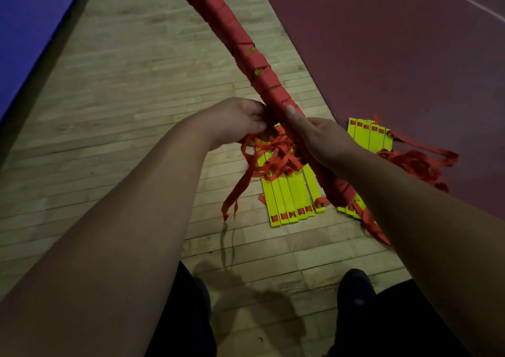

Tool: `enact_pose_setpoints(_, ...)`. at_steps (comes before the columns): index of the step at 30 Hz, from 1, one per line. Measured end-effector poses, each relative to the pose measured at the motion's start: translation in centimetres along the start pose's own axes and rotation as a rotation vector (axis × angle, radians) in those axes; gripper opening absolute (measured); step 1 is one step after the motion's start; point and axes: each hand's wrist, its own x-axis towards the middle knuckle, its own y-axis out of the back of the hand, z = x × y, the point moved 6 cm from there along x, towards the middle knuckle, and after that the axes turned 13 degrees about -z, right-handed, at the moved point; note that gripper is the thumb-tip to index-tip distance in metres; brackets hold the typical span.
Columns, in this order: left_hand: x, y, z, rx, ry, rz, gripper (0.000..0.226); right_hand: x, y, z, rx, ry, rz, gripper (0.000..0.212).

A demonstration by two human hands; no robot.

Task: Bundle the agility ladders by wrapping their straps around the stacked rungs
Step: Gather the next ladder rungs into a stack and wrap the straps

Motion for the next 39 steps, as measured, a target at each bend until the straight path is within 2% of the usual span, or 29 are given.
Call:
enact_pose_setpoints(5, 0.5, -0.3, -1.1, 0.165, 0.116, 0.0, 0.051, -0.4, 0.2, -0.5, -0.026, 0.016, 0.061, 0.073)
enact_pose_setpoints(9, 0.5, 0.3, -1.6, 0.169, 0.172, 0.048, 0.046, -0.4, 0.6, -0.7, -0.085, 0.037, 0.145, 0.068)
enact_pose_setpoints(14, 0.3, 0.4, -1.9, 0.185, 0.178, 0.032, 0.043, -0.4, 1.3, -0.5, -0.144, 0.025, 0.21, 0.069)
enact_pose_setpoints(17, 0.0, 0.4, -1.2, 0.149, 0.136, 0.036, 0.039, -0.4, 1.3, -0.4, -0.164, 0.025, 0.214, 0.07)
enact_pose_setpoints(23, -0.5, -0.9, -1.0, -0.021, 0.128, -0.142, 0.043, -0.4, 1.4, -0.4, -0.144, 0.019, 0.227, 0.069)
enact_pose_setpoints(26, -0.5, -1.5, -0.8, -0.128, 0.122, -0.169, 0.051, -0.4, 1.4, -0.1, -0.126, 0.0, 0.234, 0.068)
enact_pose_setpoints(29, -0.3, -1.6, -0.4, -0.237, 0.101, -0.128, 0.052, -0.2, 1.2, 0.1, -0.116, -0.006, 0.227, 0.07)
enact_pose_setpoints(33, -0.6, -1.1, 0.3, -0.241, 0.105, -0.054, 0.037, -0.2, 1.1, 0.1, -0.087, -0.019, 0.226, 0.069)
enact_pose_setpoints(35, -0.7, -1.0, 0.7, -0.255, 0.108, -0.047, 0.032, -0.2, 0.8, 0.2, -0.037, -0.012, 0.2, 0.063)
enact_pose_setpoints(38, -0.8, -0.5, 1.4, -0.152, 0.144, 0.056, 0.019, -0.1, 0.0, -0.1, -0.07, -0.016, 0.16, 0.044)
enact_pose_setpoints(39, -0.8, -0.4, 1.6, -0.097, 0.164, 0.104, 0.026, 0.0, -0.2, -0.3, -0.102, -0.015, 0.157, 0.038)
